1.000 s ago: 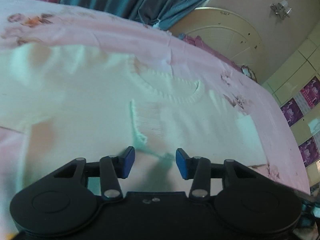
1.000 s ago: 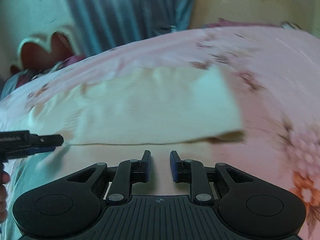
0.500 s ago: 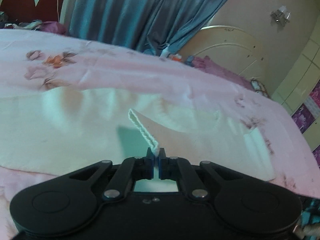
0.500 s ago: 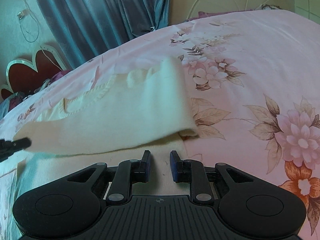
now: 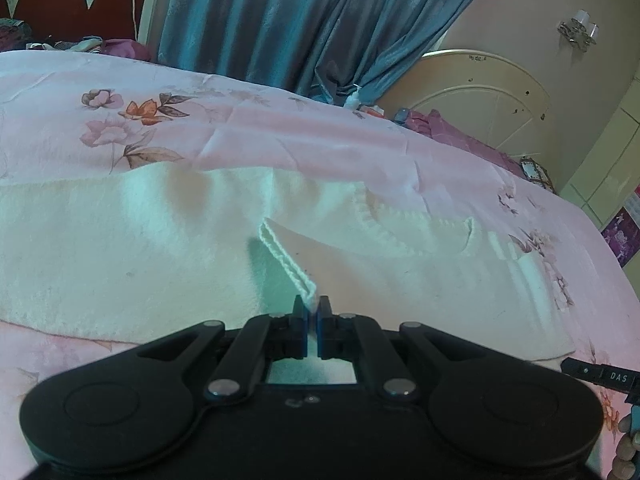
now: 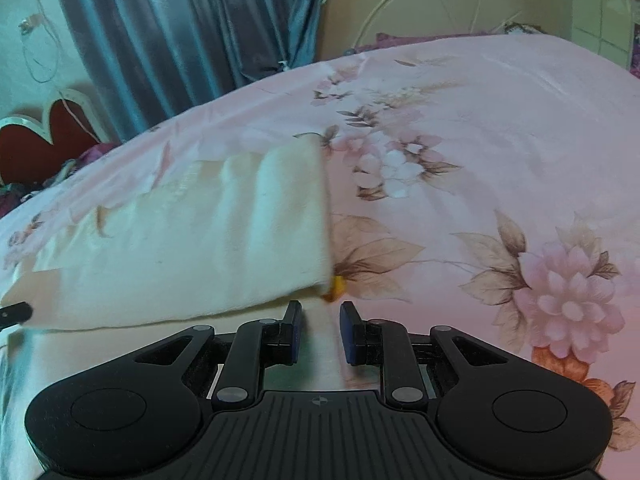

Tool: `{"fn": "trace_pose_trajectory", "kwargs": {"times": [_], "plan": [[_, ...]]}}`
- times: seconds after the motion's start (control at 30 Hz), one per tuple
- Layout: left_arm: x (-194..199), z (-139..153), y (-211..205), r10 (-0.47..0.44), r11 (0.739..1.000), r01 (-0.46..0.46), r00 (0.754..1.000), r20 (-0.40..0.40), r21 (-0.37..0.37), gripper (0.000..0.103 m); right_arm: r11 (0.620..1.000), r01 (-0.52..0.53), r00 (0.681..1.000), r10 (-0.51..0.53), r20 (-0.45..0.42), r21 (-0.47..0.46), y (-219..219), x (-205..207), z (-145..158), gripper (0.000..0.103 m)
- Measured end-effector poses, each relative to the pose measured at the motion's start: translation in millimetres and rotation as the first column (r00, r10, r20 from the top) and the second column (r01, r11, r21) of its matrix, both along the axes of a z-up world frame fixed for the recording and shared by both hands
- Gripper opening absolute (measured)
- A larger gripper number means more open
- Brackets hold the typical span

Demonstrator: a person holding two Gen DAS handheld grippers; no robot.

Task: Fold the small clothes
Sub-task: 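Fold the held sleeve across the sweater body and open the left gripper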

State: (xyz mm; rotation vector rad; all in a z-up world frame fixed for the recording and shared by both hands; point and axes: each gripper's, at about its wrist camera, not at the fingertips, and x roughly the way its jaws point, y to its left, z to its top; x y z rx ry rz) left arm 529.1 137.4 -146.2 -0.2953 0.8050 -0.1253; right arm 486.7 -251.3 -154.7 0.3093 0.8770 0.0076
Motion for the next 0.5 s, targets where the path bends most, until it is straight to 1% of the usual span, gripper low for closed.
{"fn": "trace_pose_trajectory", "kwargs": {"times": [0.07, 0.13, 0.23, 0.3, 0.33, 0.37, 0.4, 0.43, 0.47, 0.5], "plan": [[1, 0, 3, 0.005, 1.0, -0.005, 1.0, 0.002, 0.003, 0.004, 1.0, 0.013, 1.0, -0.013, 0.013, -0.015, -4, -2, 5, 0.022], [3, -2, 5, 0.002, 1.0, -0.002, 1.0, -0.006, -0.002, 0.004, 0.999, 0.019, 0.997, -0.016, 0.075, -0.041, -4, -7, 18, 0.022], [3, -6, 0, -0.024, 1.0, 0.024, 1.0, -0.013, 0.006, 0.004, 0.998, -0.022, 0.989, 0.03, 0.148, -0.058, 6, -6, 30, 0.022], [3, -8, -2, -0.028, 1.0, 0.028, 0.999, -0.023, 0.013, 0.005, 0.995, -0.074, 0.987, 0.082, 0.141, -0.061, 16, 2, 27, 0.022], [3, -9, -3, -0.027, 0.999, 0.027, 0.999, -0.026, 0.018, 0.013, 0.992, -0.097, 0.986, 0.107, 0.128, -0.083, 21, 6, 22, 0.02], [2, -9, -3, -0.011, 0.999, 0.011, 1.0, -0.024, 0.034, 0.019, 0.986, -0.101, 0.99, 0.113, 0.084, -0.131, 24, 12, 13, 0.009], [1, -8, -1, 0.008, 0.999, -0.007, 1.0, -0.016, 0.053, 0.023, 0.982, -0.073, 0.997, 0.078, 0.018, -0.175, 21, 18, 0, 0.004], [0, -7, 1, 0.021, 0.998, -0.021, 1.0, -0.01, 0.065, 0.021, 0.989, -0.035, 0.999, 0.037, 0.013, -0.145, 11, 18, -5, 0.003], [-1, -6, 4, 0.039, 0.997, -0.038, 0.999, -0.009, 0.07, 0.021, 0.995, -0.009, 1.0, 0.011, 0.018, -0.101, 2, 16, -4, 0.003], [-2, -4, 7, 0.054, 0.996, -0.054, 0.999, -0.003, 0.076, 0.021, 0.997, 0.003, 0.999, 0.0, 0.043, -0.077, -4, 13, 2, 0.003]]}}
